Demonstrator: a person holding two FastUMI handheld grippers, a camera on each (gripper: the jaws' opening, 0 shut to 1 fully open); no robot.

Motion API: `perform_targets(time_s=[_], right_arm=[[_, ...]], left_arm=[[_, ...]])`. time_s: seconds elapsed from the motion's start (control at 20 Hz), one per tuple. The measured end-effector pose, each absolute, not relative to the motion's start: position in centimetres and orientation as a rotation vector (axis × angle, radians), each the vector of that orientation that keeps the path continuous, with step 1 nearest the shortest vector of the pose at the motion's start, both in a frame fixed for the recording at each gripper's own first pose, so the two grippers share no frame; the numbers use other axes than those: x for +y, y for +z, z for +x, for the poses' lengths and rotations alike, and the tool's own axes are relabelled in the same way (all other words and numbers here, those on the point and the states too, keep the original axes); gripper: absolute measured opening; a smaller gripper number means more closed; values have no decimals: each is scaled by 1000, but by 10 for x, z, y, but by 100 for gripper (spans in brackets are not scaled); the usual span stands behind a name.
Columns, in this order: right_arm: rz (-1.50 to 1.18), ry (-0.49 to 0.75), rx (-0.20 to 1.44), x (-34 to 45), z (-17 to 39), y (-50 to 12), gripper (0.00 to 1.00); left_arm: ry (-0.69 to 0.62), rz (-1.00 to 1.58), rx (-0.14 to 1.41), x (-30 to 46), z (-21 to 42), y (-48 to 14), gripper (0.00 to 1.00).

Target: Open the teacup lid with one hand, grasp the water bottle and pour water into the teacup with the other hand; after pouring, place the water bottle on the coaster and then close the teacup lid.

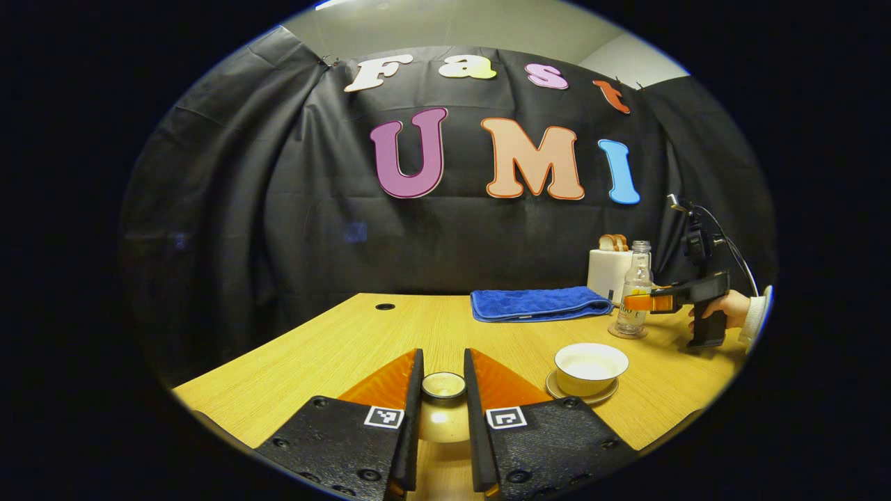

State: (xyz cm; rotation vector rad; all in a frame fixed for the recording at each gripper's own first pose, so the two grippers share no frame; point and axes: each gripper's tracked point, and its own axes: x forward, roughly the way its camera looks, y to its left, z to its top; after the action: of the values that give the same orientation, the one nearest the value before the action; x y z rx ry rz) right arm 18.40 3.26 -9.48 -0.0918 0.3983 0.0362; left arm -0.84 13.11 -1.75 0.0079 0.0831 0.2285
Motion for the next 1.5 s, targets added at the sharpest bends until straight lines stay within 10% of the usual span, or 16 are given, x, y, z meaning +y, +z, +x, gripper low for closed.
perform_targets(time_s=[0.5, 1.5], right_arm=[[-91, 50, 342, 30, 165, -72, 96], [-66, 130, 246, 9, 44, -53, 91]], left_arm=[[209, -1, 85, 123, -7, -18, 28], [57, 13, 75, 26, 56, 2, 28]])
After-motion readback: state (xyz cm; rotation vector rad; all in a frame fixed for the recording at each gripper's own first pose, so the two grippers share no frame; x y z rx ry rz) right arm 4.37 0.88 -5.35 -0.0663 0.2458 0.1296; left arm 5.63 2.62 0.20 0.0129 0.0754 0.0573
